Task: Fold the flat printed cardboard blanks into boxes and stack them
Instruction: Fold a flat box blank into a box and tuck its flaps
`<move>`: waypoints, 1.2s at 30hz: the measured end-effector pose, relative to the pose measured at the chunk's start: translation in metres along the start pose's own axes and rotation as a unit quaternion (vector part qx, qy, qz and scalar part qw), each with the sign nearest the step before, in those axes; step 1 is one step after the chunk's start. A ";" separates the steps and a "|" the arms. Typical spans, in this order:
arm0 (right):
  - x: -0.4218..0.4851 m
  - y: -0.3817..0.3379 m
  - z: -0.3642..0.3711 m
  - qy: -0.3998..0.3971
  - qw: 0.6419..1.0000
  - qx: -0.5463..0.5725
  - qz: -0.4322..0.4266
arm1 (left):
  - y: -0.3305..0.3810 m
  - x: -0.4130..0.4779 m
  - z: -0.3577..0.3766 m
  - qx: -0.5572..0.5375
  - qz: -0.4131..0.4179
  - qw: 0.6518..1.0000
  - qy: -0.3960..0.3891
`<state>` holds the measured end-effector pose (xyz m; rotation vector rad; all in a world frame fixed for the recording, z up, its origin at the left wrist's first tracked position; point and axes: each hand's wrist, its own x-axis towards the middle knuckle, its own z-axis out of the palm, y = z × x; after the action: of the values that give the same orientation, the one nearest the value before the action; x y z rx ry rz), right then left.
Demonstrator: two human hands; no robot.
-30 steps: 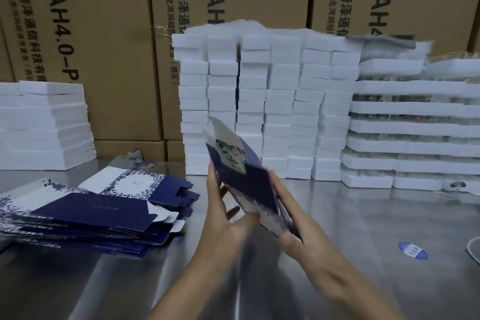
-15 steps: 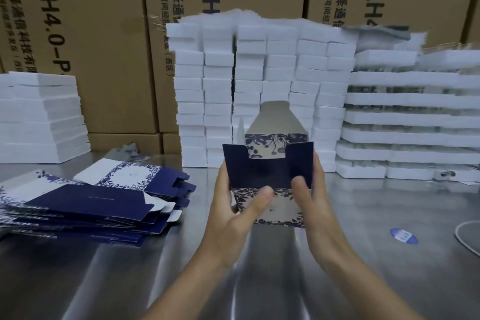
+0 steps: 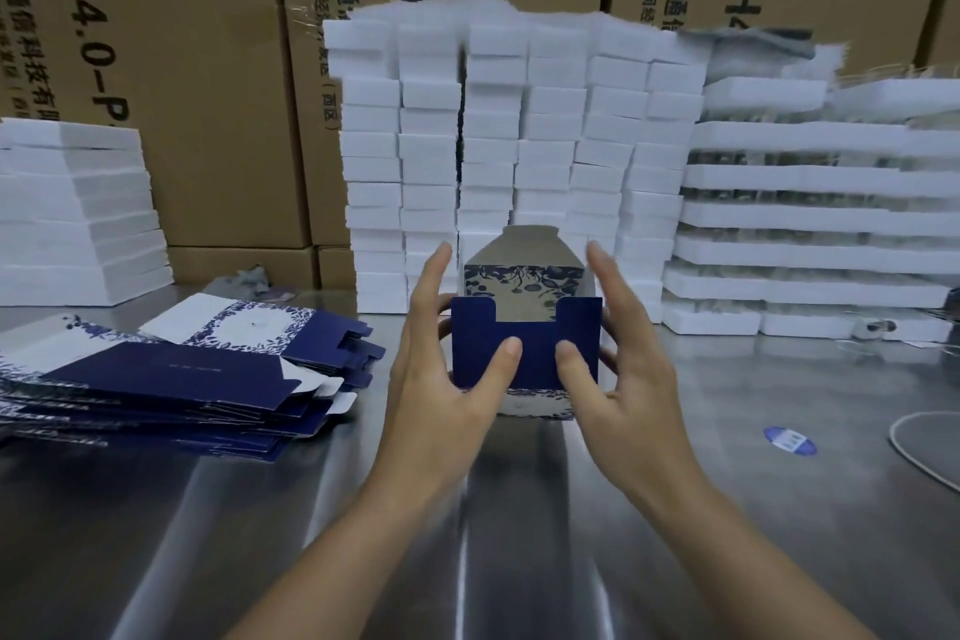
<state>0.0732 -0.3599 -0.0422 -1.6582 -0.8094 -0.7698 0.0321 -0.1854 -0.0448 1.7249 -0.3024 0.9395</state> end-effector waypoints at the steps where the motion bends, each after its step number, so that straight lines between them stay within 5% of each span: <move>1: -0.001 0.002 0.000 -0.009 1.000 -0.022 -0.004 | -0.001 0.001 -0.002 0.029 0.011 0.999 -0.009; 6: -0.002 0.006 0.000 -0.010 0.999 -0.021 0.046 | -0.009 0.002 -0.004 0.086 0.026 0.995 -0.032; 18: 0.002 0.000 0.011 0.117 0.958 0.149 0.215 | -0.018 0.009 -0.003 0.018 -0.044 0.991 0.123; 24: -0.003 0.009 0.026 0.078 0.823 0.292 0.480 | -0.021 0.008 0.002 -0.011 -0.039 0.990 0.134; 29: -0.008 0.019 0.035 0.042 0.731 0.393 0.557 | -0.025 0.006 0.013 -0.018 -0.037 0.993 0.109; 36: -0.008 0.037 0.042 0.024 0.793 0.294 0.533 | -0.029 0.010 0.013 -0.009 -0.035 0.996 0.083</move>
<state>0.1028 -0.3263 -0.0766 -1.2126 0.0430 0.2438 0.0621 -0.1836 -0.0589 1.6188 -0.1397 1.0176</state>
